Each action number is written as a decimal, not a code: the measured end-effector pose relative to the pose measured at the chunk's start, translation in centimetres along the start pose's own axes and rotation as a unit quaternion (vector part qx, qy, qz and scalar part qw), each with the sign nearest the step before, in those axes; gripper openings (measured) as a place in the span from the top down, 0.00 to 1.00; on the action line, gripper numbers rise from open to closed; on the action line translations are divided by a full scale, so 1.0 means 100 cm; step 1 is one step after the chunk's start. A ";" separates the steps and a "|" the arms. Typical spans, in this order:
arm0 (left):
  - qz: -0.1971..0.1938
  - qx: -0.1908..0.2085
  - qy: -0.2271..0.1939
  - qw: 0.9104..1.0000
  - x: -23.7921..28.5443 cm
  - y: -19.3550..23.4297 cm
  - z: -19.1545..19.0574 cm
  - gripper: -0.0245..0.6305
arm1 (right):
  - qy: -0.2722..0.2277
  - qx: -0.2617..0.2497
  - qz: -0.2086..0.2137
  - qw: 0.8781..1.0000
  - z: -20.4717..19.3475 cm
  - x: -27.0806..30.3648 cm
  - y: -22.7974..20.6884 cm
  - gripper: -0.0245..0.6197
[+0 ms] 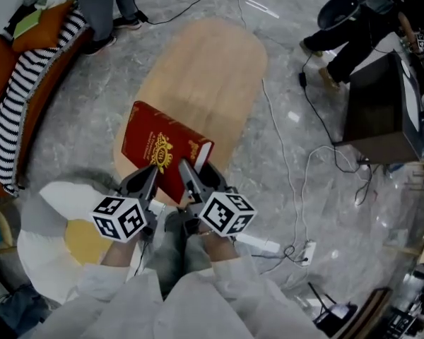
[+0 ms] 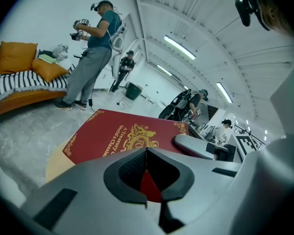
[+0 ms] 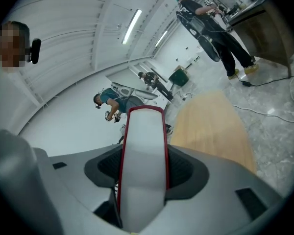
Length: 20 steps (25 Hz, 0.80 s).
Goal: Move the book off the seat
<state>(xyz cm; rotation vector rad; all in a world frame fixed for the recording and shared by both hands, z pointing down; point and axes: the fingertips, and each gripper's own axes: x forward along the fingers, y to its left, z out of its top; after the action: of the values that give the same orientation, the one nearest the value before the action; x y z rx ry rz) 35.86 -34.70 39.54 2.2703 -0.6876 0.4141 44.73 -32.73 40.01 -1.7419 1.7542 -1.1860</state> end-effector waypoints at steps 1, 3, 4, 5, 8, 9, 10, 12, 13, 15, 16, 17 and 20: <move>0.004 -0.002 0.005 1.000 0.005 0.006 -0.005 0.95 | 0.002 0.000 -0.003 1.000 -0.003 0.004 -0.007 0.58; 0.008 -0.010 0.014 1.000 0.013 0.016 -0.016 0.95 | 0.006 0.000 -0.010 1.000 -0.009 0.012 -0.021 0.58; 0.009 -0.015 0.019 1.000 0.017 0.022 -0.022 0.95 | 0.007 0.002 -0.014 1.000 -0.013 0.015 -0.029 0.58; 0.010 -0.019 0.025 0.999 0.022 0.027 -0.029 0.95 | 0.008 0.005 -0.018 1.000 -0.016 0.018 -0.037 0.58; 0.015 -0.032 0.040 0.999 0.037 0.042 -0.051 0.95 | 0.015 0.018 -0.027 0.999 -0.031 0.025 -0.063 0.58; 0.016 -0.035 0.042 0.998 0.043 0.047 -0.057 0.95 | 0.019 0.024 -0.028 0.999 -0.036 0.029 -0.071 0.58; 0.017 -0.038 0.044 0.998 0.050 0.052 -0.063 0.95 | 0.023 0.029 -0.030 0.999 -0.041 0.033 -0.079 0.58; 0.020 -0.046 0.048 0.998 0.058 0.059 -0.076 0.95 | 0.033 0.033 -0.037 0.998 -0.055 0.036 -0.093 0.58; 0.022 -0.050 0.050 0.997 0.059 0.061 -0.084 0.95 | 0.039 0.032 -0.040 0.998 -0.063 0.034 -0.098 0.58; 0.025 -0.058 0.054 0.997 0.061 0.067 -0.099 0.95 | 0.045 0.040 -0.045 0.997 -0.078 0.032 -0.108 0.58; 0.026 -0.061 0.055 0.996 0.064 0.071 -0.105 0.95 | 0.044 0.048 -0.044 0.997 -0.084 0.033 -0.112 0.58; 0.026 -0.064 0.055 0.996 0.067 0.076 -0.109 0.95 | 0.040 0.055 -0.043 0.997 -0.087 0.035 -0.115 0.58; 0.029 -0.071 0.050 0.996 0.078 0.088 -0.118 0.95 | 0.033 0.063 -0.036 0.997 -0.094 0.046 -0.125 0.58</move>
<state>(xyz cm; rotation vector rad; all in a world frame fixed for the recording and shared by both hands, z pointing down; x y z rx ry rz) 35.93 -34.26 56.14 2.0856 -0.7095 0.4871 44.44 -32.76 56.29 -1.7228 1.6260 -1.3680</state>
